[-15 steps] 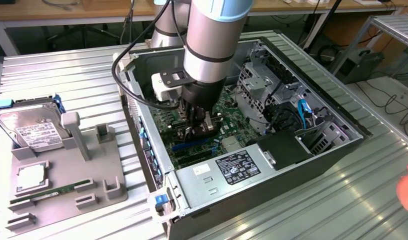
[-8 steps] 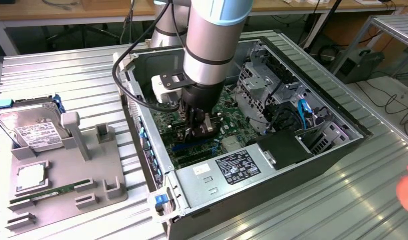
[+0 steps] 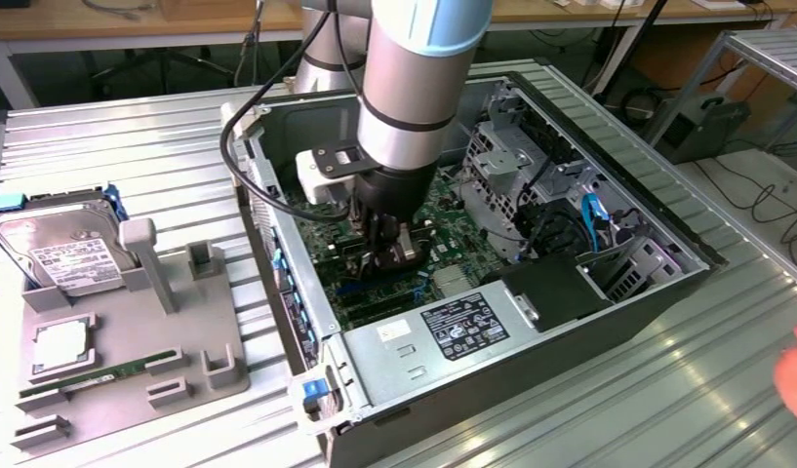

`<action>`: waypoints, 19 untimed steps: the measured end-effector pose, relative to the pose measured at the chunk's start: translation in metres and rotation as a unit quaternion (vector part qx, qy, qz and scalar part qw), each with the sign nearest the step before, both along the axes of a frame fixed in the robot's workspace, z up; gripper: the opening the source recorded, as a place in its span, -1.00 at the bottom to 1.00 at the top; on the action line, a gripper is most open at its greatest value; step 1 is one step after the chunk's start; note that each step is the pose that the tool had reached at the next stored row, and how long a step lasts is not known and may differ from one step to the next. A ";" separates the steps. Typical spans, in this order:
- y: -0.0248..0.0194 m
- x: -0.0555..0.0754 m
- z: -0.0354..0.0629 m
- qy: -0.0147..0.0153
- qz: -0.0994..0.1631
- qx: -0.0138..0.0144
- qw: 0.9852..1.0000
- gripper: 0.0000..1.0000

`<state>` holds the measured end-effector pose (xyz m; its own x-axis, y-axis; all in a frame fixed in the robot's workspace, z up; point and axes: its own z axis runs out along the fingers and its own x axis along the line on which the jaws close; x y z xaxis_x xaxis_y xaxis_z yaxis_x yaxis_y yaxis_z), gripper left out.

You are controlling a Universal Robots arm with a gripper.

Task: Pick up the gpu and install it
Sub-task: 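Insert the gpu into the slot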

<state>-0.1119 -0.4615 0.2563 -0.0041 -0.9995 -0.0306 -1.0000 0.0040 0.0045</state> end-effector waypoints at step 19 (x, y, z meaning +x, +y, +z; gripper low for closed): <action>0.0007 0.000 0.0117 0.000 0.000 0.000 1.000 -0.20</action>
